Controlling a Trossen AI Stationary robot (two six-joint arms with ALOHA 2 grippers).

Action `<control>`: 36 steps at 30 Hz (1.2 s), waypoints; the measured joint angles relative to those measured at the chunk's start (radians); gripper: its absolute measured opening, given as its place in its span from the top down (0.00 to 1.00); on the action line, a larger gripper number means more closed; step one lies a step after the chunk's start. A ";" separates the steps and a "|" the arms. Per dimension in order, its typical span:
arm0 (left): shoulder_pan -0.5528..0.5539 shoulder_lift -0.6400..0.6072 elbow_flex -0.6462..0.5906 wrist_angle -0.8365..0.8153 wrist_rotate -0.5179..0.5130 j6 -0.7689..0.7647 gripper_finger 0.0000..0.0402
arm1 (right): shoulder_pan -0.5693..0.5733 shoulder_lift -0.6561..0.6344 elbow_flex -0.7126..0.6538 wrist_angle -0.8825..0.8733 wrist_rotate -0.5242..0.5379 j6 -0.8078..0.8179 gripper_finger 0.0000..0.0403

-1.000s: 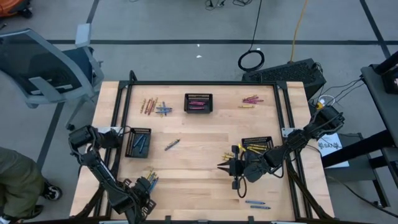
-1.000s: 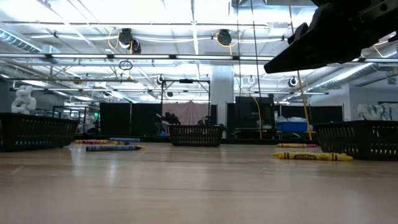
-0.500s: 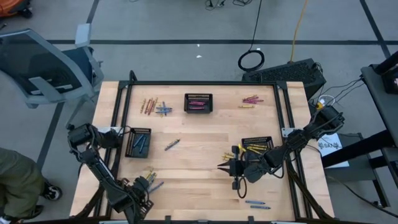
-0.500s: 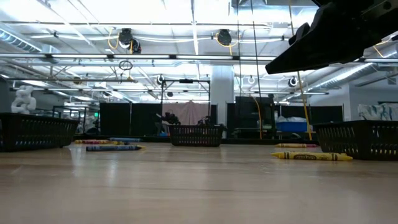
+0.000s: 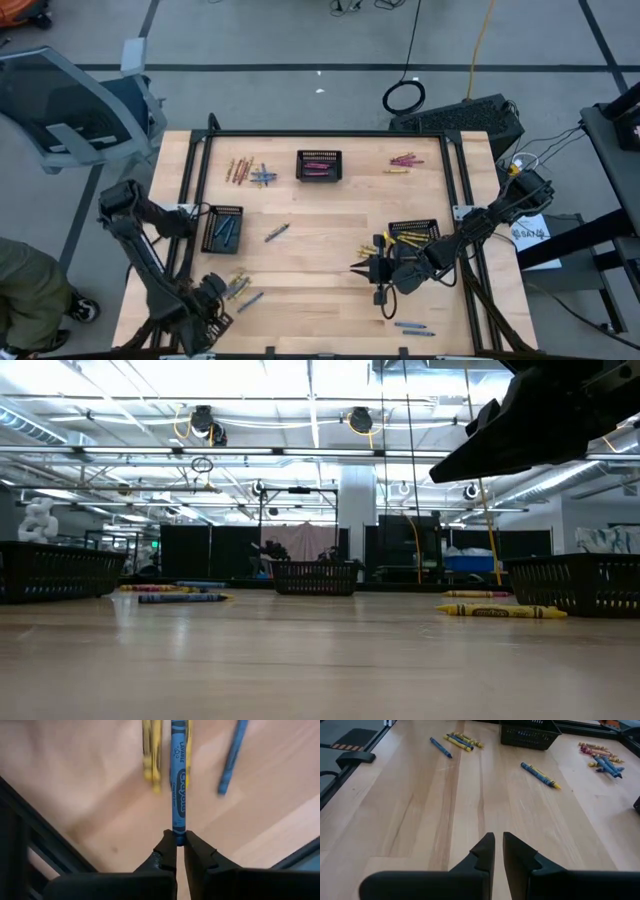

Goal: Sort crayons
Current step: Put the blue crayon into the bottom left black bin

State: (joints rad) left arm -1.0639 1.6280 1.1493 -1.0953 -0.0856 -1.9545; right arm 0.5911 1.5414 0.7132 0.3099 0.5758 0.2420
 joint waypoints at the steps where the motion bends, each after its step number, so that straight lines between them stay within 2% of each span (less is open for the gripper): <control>1: -0.004 -0.014 0.012 -0.038 -0.042 0.002 0.97 | 0.000 0.000 0.000 0.000 0.000 0.000 0.94; 5: -0.004 -0.062 0.031 -0.233 -0.234 -0.044 0.97 | 0.000 0.000 0.000 0.000 0.000 0.008 0.94; 8: 0.044 -0.084 0.023 -0.423 -0.290 -0.154 0.97 | 0.004 0.000 0.000 0.001 0.000 0.008 0.94; 10: 0.089 -0.102 0.000 -0.472 -0.282 -0.179 0.97 | 0.008 0.000 0.000 0.002 0.000 0.008 0.94; 14: 0.207 -0.186 -0.094 -0.418 -0.270 -0.134 0.97 | 0.018 0.000 0.000 0.008 0.000 0.008 0.94; 18: 0.344 -0.257 -0.224 -0.401 -0.115 -0.062 0.97 | 0.020 0.000 0.000 0.014 0.000 0.009 0.94; 20: 0.400 -0.298 -0.291 -0.348 -0.074 0.004 0.97 | 0.020 0.000 0.000 0.014 0.000 0.011 0.94; 24: 0.480 -0.353 -0.387 -0.192 -0.070 0.140 0.97 | 0.020 0.000 0.000 0.016 0.000 0.011 0.94; 33: 0.575 -0.355 -0.422 -0.174 -0.061 0.230 0.97 | 0.020 0.000 0.000 0.022 0.000 0.012 0.94; 36: 0.594 -0.355 -0.422 -0.171 -0.031 0.248 0.93 | 0.020 0.000 0.000 0.022 0.000 0.012 0.94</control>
State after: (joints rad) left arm -0.4698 1.2728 0.7273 -1.2665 -0.1171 -1.7063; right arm 0.6109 1.5414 0.7132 0.3317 0.5758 0.2539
